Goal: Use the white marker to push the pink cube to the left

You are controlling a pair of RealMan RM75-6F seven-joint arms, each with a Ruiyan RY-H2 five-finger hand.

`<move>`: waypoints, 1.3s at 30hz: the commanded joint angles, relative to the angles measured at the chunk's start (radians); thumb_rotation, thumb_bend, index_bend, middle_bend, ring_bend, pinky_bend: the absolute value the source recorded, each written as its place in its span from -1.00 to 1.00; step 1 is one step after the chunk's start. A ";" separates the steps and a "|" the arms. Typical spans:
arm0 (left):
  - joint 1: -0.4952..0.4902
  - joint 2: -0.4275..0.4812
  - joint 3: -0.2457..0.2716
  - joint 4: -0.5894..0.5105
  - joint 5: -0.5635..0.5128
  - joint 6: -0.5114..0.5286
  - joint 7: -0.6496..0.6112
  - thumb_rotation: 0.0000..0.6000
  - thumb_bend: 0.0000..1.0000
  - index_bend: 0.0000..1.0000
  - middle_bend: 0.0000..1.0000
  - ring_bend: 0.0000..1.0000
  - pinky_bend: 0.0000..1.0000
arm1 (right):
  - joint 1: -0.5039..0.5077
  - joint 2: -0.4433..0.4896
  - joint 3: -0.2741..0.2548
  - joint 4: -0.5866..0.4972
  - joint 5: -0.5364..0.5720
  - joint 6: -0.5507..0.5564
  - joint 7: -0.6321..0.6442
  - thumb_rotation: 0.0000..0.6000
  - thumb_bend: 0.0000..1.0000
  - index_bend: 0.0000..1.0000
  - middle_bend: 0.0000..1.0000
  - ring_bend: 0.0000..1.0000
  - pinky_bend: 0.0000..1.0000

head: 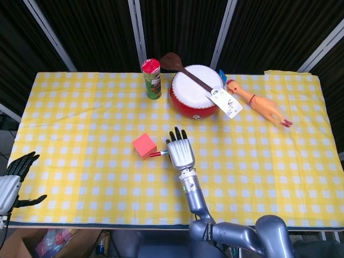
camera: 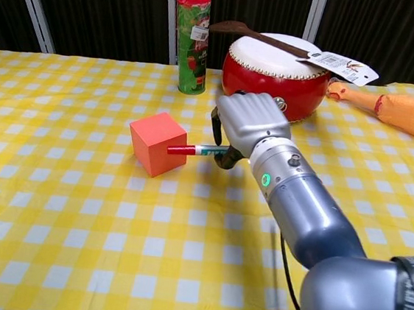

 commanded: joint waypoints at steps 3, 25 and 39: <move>0.003 -0.002 0.002 0.002 0.004 0.006 0.008 1.00 -0.94 -1.00 -1.00 -1.00 -1.00 | -0.074 0.128 -0.067 -0.124 -0.064 0.050 -0.008 1.00 0.11 0.46 -0.45 -0.74 -0.60; 0.011 -0.022 0.011 -0.009 0.022 0.020 0.072 1.00 -0.93 -1.00 -1.00 -1.00 -1.00 | -0.261 0.461 -0.127 -0.225 -0.001 0.014 0.116 1.00 0.11 0.46 -0.44 -0.74 -0.60; 0.006 -0.022 0.008 -0.005 0.019 0.015 0.063 1.00 -0.93 -1.00 -1.00 -1.00 -1.00 | -0.271 0.419 -0.135 -0.183 0.040 -0.010 0.080 1.00 0.11 -0.11 -0.51 -0.82 -0.62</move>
